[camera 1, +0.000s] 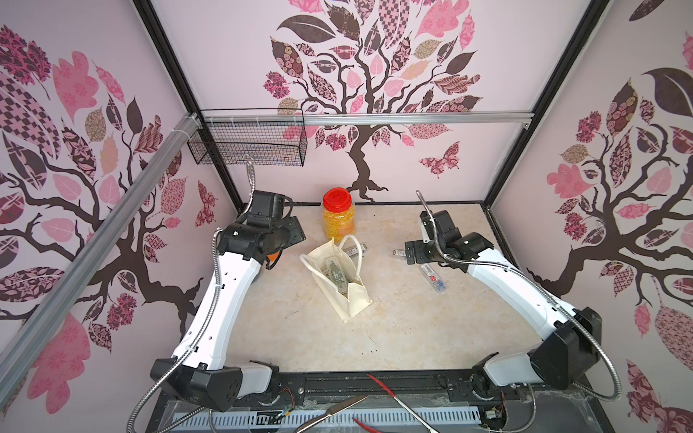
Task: Put the compass set into the canvas bag
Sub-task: Pick up the compass set at the center of the board.
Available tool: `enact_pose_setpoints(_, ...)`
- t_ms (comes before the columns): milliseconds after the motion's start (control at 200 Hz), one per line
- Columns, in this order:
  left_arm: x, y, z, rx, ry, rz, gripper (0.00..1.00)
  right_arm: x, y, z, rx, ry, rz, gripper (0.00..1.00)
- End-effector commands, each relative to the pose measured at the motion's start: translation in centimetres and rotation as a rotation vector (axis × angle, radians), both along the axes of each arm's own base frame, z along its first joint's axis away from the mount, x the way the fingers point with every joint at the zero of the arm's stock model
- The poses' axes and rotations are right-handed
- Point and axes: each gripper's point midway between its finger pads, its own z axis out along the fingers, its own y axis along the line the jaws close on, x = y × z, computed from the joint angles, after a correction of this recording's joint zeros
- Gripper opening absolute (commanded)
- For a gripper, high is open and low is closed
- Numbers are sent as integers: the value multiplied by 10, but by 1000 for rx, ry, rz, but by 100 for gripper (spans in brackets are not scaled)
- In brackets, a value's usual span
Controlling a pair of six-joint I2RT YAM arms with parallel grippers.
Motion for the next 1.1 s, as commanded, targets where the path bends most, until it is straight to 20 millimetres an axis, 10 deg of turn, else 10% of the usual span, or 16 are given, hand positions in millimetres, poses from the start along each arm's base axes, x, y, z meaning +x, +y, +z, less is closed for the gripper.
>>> enact_pose_setpoints(0,-4,11,11,-22,-19,-10,64,-5,-21,-26,-90,88,-57,100)
enact_pose_setpoints(455,-16,25,-20,-75,22,34,64,-6,-76,-117,-67,299,-183,100)
enact_pose_setpoints(1095,-30,19,-32,-118,43,21,63,7,-61,-178,8,453,-154,100)
